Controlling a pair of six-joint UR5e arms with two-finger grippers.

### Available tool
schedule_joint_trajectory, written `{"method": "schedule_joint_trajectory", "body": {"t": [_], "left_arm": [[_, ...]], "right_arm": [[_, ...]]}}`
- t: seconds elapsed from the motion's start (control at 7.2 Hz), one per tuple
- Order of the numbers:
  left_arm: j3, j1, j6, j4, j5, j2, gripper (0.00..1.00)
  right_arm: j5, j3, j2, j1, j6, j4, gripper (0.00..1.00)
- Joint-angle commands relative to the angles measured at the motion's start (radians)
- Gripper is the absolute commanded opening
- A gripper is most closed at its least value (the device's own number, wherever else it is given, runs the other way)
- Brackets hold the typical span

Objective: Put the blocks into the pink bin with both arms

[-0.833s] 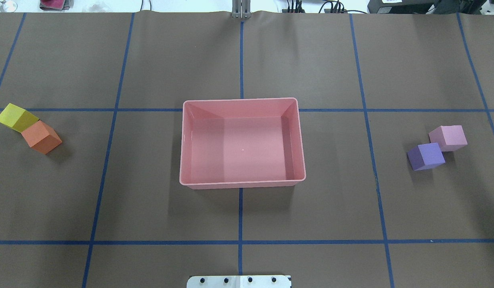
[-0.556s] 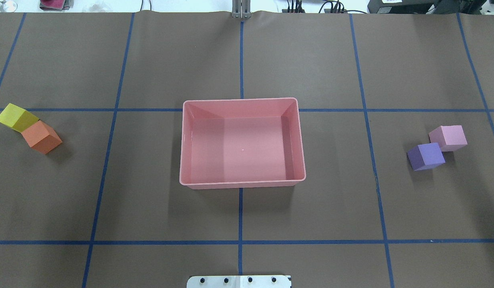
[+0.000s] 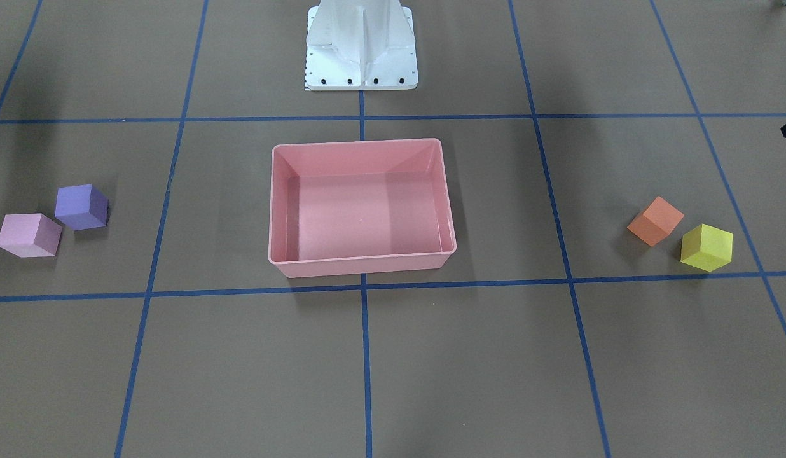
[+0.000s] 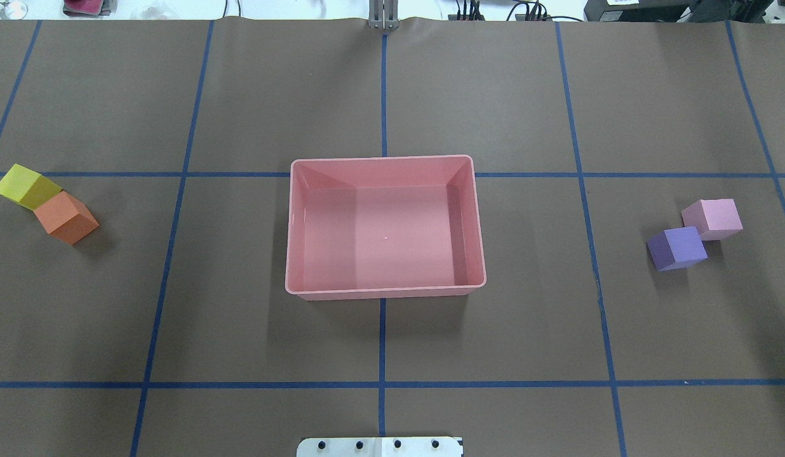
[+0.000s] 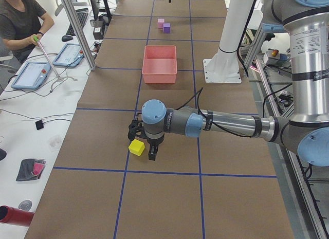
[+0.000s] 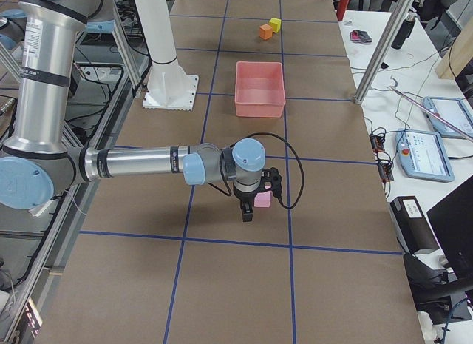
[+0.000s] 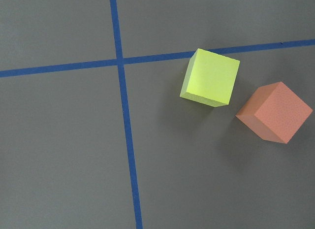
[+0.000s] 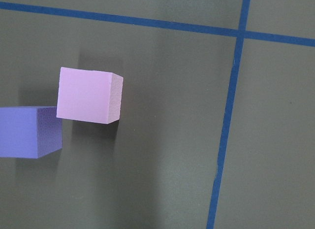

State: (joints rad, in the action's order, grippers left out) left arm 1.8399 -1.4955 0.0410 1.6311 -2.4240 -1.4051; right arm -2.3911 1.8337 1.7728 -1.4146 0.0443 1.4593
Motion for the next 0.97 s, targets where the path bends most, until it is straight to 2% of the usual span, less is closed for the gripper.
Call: {"method": "schedule_joint_trajectory", "body": {"t": [0.0,0.14,0.42,0.56,0.83], "left_arm": [[-0.014,0.003,0.0,-0.001,-0.003,-0.002,1.0],[-0.028,0.003,0.0,0.001,-0.001,-0.011,1.0],[-0.04,0.003,-0.001,0.0,0.002,-0.023,0.99],[-0.054,0.003,-0.001,0.001,0.002,-0.023,1.0],[-0.057,0.003,0.0,0.001,0.003,-0.026,1.0]], "right_arm": [[0.0,-0.057,-0.003,0.063,0.006,-0.143,0.99],[0.007,-0.074,-0.012,0.097,0.014,-0.145,0.99],[0.03,-0.125,-0.145,0.181,0.298,-0.148,0.99],[0.052,-0.195,-0.224,0.218,0.415,-0.148,0.99],[0.082,-0.235,-0.273,0.258,0.477,-0.148,0.99]]}}
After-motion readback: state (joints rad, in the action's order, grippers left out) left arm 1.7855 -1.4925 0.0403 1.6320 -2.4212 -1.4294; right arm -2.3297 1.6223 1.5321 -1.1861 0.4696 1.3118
